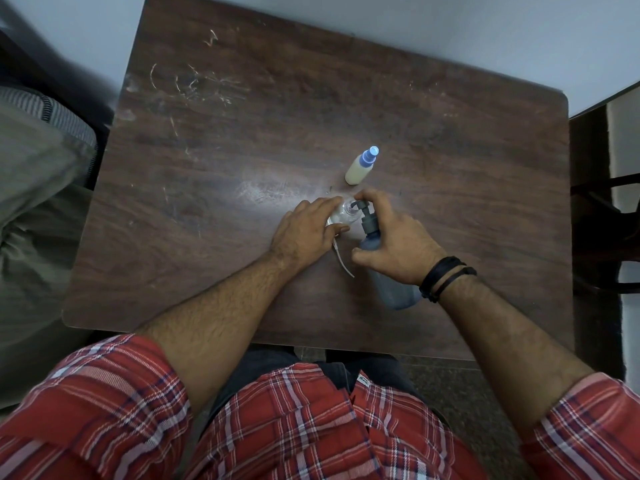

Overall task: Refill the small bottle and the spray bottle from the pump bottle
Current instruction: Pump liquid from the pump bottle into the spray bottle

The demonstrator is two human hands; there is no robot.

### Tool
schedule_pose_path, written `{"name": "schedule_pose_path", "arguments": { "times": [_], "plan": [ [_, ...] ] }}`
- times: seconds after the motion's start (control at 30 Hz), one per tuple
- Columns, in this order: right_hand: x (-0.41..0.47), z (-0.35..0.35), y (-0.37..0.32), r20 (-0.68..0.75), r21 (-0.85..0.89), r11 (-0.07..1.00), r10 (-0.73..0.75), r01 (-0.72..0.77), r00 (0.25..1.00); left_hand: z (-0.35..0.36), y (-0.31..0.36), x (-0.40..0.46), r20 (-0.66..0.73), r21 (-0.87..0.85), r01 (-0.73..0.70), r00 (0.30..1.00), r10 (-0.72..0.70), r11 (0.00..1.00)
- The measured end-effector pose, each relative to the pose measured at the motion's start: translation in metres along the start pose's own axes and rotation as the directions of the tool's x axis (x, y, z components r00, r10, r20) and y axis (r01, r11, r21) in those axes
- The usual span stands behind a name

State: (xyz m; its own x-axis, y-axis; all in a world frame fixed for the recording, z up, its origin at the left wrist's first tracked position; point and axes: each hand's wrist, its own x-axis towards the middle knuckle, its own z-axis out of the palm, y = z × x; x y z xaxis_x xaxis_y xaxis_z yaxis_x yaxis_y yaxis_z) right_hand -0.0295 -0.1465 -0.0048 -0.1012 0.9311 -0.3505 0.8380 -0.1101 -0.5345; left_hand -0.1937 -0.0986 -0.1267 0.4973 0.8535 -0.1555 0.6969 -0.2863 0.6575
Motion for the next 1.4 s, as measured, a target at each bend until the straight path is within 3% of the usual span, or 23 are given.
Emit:
{"name": "schedule_pose_path", "arguments": {
  "times": [0.83, 1.07, 1.4],
  "plan": [
    [-0.002, 0.004, 0.003, 0.017, 0.026, 1.000, 0.002, -0.003, 1.000, 0.005, -0.001, -0.001, -0.008, -0.025, -0.008, 1.000, 0.008, 1.000],
    [0.000, 0.003, 0.003, -0.019, 0.100, 0.994, 0.043, -0.040, 0.999, 0.006, -0.001, -0.003, 0.005, -0.020, -0.003, 1.000, 0.003, 1.000],
    [-0.008, 0.002, 0.003, 0.004, 0.058, 0.998, 0.019, -0.019, 1.000, 0.005, 0.000, -0.003, -0.002, -0.022, -0.009, 1.000, 0.009, 1.000]
  ]
}}
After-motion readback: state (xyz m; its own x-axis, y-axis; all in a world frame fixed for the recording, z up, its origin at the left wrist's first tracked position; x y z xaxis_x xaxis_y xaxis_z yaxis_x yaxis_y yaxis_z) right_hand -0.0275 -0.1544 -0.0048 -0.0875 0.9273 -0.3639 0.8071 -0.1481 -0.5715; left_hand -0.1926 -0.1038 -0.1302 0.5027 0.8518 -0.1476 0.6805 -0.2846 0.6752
